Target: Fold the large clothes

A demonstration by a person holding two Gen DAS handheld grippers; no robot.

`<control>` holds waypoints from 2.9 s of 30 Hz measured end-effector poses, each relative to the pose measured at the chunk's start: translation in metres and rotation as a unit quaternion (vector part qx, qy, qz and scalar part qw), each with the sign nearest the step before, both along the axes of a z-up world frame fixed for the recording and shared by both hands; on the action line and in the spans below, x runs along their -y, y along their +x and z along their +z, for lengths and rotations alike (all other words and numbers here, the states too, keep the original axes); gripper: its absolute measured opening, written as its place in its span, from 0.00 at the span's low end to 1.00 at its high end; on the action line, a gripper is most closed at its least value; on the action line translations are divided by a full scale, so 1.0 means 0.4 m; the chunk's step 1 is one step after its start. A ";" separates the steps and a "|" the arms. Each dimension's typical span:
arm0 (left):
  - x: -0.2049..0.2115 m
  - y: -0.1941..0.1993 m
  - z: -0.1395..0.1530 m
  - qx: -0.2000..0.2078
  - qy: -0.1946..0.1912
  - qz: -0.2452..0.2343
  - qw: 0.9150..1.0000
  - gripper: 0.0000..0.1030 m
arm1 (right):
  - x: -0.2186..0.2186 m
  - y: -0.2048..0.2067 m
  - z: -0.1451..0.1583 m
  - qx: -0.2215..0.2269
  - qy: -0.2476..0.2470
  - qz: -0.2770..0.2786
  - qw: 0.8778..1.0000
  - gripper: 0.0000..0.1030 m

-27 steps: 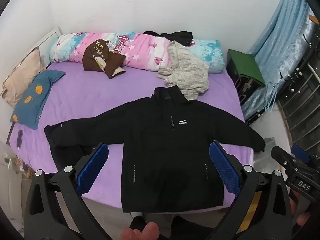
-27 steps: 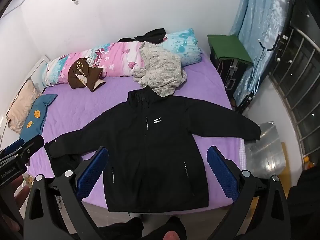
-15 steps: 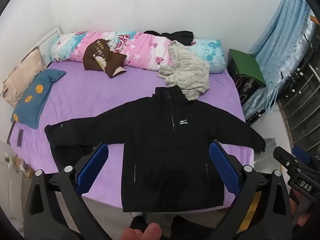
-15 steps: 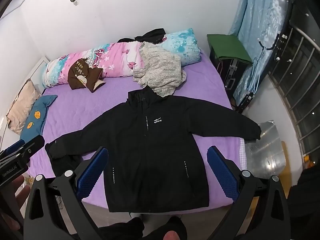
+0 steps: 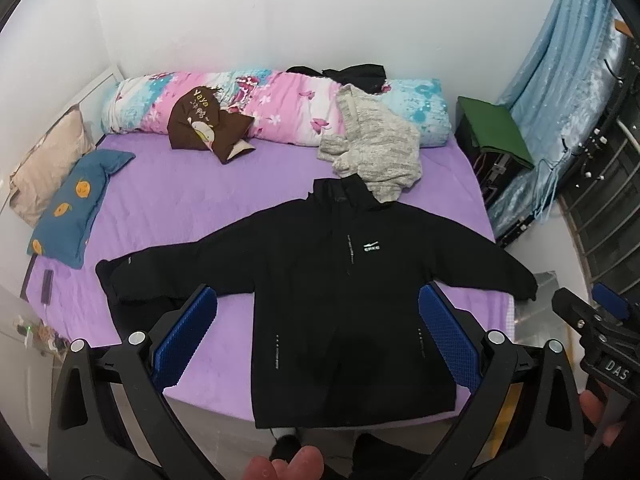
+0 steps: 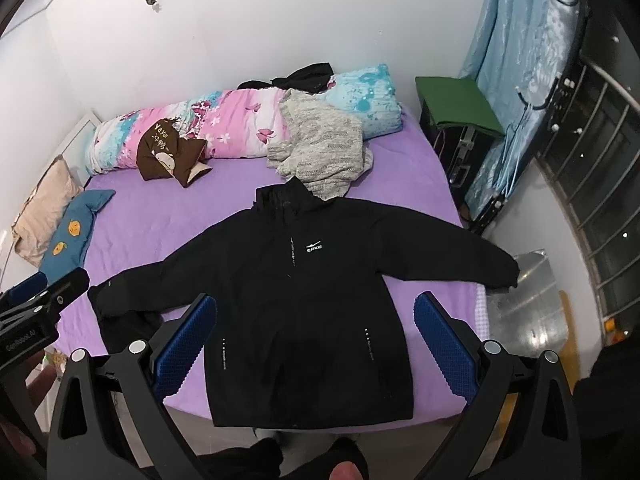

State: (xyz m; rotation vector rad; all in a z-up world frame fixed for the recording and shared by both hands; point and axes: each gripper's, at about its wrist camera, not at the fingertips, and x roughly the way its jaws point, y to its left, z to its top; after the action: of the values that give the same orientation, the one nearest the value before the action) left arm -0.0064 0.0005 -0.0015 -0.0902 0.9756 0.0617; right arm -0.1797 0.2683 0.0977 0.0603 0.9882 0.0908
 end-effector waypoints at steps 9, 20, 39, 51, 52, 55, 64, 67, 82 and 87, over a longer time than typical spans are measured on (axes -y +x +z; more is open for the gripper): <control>-0.003 0.007 0.009 -0.003 0.001 0.000 1.000 0.94 | -0.005 0.008 0.007 -0.004 -0.004 0.005 1.000 0.94; -0.004 -0.002 0.005 -0.002 0.001 0.000 1.000 0.94 | -0.003 0.015 0.002 -0.007 -0.001 0.002 1.000 0.94; -0.001 -0.006 -0.017 -0.011 -0.006 0.004 1.000 0.94 | -0.012 0.017 -0.002 -0.009 0.000 0.001 1.000 0.94; -0.004 0.002 -0.021 -0.014 -0.008 0.003 1.000 0.94 | -0.014 0.027 -0.005 -0.013 0.004 0.001 1.000 0.94; -0.004 0.001 -0.023 -0.015 -0.008 0.003 1.000 0.94 | -0.014 0.027 -0.005 -0.013 0.006 0.000 1.000 0.94; -0.011 0.013 -0.025 -0.017 -0.009 0.004 1.000 0.94 | -0.015 0.032 -0.005 -0.014 0.006 0.001 1.000 0.94; -0.011 0.029 -0.050 -0.027 -0.018 0.004 0.999 0.94 | 0.023 0.065 -0.034 -0.023 0.017 -0.011 1.000 0.94; 0.000 0.043 -0.070 -0.024 -0.014 0.007 1.000 0.94 | 0.072 0.088 -0.060 -0.029 0.028 -0.033 0.999 0.94; 0.146 0.174 -0.307 -0.059 0.011 0.016 0.998 0.94 | 0.510 0.244 -0.378 -0.066 0.075 -0.186 0.978 0.94; 0.276 0.264 -0.435 -0.083 0.013 -0.016 0.996 0.94 | 0.727 0.282 -0.541 -0.063 0.097 -0.258 0.959 0.94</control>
State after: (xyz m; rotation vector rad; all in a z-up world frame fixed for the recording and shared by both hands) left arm 0.0991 -0.1098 -0.1755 -0.0461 1.1412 0.0518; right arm -0.0669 -0.0227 -0.1188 0.5068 1.0600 -0.2992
